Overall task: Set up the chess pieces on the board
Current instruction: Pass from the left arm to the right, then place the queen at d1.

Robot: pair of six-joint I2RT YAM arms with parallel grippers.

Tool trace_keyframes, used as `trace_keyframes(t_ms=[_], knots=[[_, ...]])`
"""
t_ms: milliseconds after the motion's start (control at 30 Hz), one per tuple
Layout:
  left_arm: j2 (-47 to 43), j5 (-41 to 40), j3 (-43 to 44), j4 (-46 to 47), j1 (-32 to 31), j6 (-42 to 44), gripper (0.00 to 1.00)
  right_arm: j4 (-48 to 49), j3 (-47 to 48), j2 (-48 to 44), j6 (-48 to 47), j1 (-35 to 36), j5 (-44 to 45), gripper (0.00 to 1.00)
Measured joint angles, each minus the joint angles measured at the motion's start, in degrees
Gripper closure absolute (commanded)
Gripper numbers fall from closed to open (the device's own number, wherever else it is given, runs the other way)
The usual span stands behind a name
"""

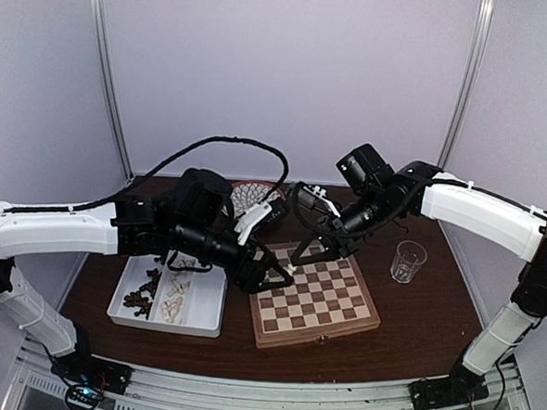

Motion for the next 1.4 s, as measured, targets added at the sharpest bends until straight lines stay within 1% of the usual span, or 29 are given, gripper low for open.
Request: trace_keyframes(t_ms=[133, 333, 467, 600, 733, 967, 1133, 1400], knots=[[-4.76, -2.38, -2.43, -4.15, 0.0, 1.7, 0.19, -3.85, 2.32, 0.0, -5.29, -1.22, 5.49, 1.0], [-15.04, -10.03, -6.49, -12.41, 0.5, 4.59, 0.18, -7.91, 1.7, -0.9, -15.17, -2.16, 19.12, 1.0], [-19.71, -13.97, -10.27, -14.93, 5.07, 5.29, 0.18, -8.94, -0.9, -2.49, -20.0, -2.19, 28.02, 1.0], [-21.0, -16.44, -13.6, -15.23, 11.1, 5.18, 0.18, -8.85, -4.87, -4.0, -22.27, -2.19, 34.12, 1.0], [-20.35, -17.92, -14.1, -14.73, 11.8, 4.98, 0.19, -8.7, -9.92, -5.92, -23.54, -2.21, 39.54, 1.0], [-18.32, -24.02, -14.6, -12.57, 11.74, 2.58, 0.19, -7.56, -19.1, -10.58, -24.59, -2.45, 47.12, 1.0], [-18.34, -25.64, -14.73, -11.43, 11.74, 1.27, 0.19, -6.6, -22.97, -12.26, -25.0, -2.91, 50.88, 1.0], [-19.52, -27.15, -14.86, -11.17, 11.74, 0.17, 0.19, -6.05, -23.39, -12.46, -25.2, -2.91, 49.94, 1.0]])
